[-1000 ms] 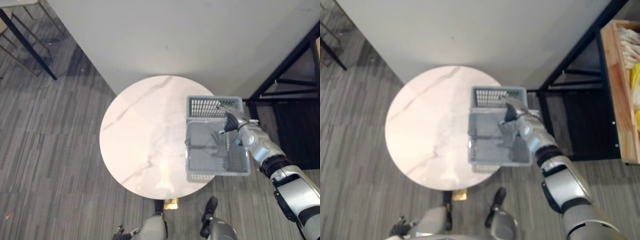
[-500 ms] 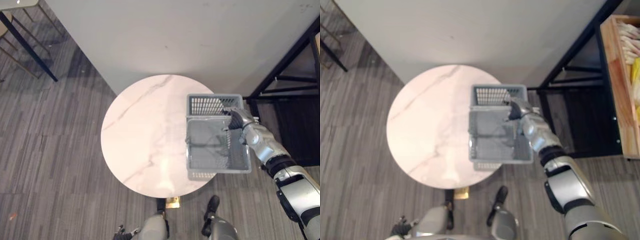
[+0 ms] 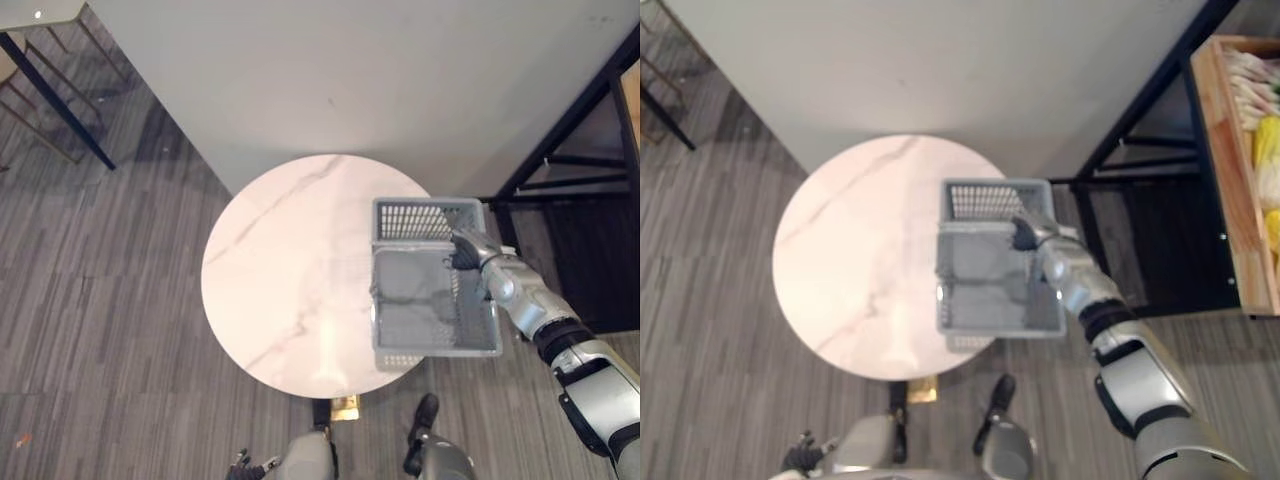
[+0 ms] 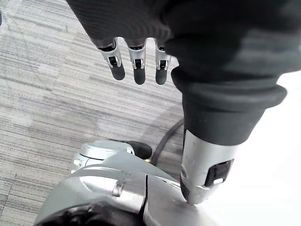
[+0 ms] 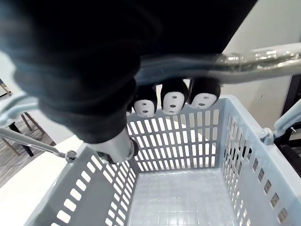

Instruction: Pick vegetable in the basket

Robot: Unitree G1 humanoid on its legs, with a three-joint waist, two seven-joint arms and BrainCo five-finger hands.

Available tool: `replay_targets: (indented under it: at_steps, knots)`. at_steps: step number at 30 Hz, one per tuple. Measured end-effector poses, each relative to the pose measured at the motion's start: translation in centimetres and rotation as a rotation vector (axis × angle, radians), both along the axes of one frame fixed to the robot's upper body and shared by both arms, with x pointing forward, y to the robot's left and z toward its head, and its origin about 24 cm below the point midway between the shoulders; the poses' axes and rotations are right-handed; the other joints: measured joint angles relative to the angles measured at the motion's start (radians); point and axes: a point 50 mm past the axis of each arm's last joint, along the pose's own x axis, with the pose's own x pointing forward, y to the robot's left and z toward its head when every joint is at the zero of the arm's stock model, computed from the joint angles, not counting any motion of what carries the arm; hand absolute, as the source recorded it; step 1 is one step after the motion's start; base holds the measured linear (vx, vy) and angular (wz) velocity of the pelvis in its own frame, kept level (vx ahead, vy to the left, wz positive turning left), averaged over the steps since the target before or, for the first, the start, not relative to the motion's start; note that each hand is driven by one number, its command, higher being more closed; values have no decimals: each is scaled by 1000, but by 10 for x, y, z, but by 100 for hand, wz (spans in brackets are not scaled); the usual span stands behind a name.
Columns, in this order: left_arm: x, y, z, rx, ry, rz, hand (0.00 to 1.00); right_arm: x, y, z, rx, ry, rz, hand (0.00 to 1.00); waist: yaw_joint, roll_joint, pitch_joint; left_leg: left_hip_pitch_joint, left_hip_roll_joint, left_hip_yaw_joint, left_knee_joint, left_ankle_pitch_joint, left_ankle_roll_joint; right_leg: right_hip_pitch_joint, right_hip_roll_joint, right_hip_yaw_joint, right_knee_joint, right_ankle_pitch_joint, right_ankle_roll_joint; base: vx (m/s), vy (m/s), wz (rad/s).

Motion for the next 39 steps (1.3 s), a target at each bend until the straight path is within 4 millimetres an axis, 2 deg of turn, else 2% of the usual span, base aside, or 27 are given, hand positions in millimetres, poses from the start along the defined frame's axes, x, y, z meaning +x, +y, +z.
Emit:
replay_targets:
  at_steps: [7,12,17,21,24,27,32,36,39]
  knots:
    - [-3,0,-1,3,21,-23,0,-8,6,-25,-59,113,39,100,2,-4,-50,16,1,-5,-2,1,2,18,1,-2,-1,0,0,0,0,0]
    - [-7,1,-2,1,36,-23,0,-10,13,-27,-90,119,85,100,-1,-13,-84,28,1,-5,-20,9,3,22,3,0,-2,1,2,0,0,0]
    - [-10,5,-2,18,59,-45,0,-15,28,-15,-151,94,214,100,-16,-34,-103,38,2,-3,-29,13,3,26,5,7,-4,3,4,0,0,-1]
    - [-17,10,-2,23,77,-16,0,-26,36,2,-157,36,336,100,-32,-57,-129,54,2,16,-29,12,3,28,7,29,-5,4,6,14,-1,-13]
    - [-22,12,-2,32,92,-28,0,-36,37,10,-149,6,384,100,-50,-64,-144,63,2,28,-29,12,3,31,8,41,-9,9,7,-1,-3,-14]
    - [-24,12,-2,35,97,-28,0,-47,34,14,-151,-10,424,100,-53,-70,-153,70,7,45,-29,10,0,31,15,61,-17,15,6,-18,-9,-16]
    - [-33,12,-4,31,136,-31,0,-71,24,4,-149,26,470,100,-58,-66,-201,91,15,76,-29,4,-6,32,26,95,-20,16,8,-15,-18,-18]
    - [-35,10,-5,23,146,-45,0,-79,18,-2,-138,53,464,100,-66,-53,-214,97,26,88,-28,-2,-9,31,37,115,-20,15,9,-27,-27,-14]
    - [-36,10,-5,17,145,-33,0,-80,21,1,-141,40,481,100,-65,-46,-216,101,40,106,-15,-18,-7,30,51,139,-20,11,13,-7,-41,-19]
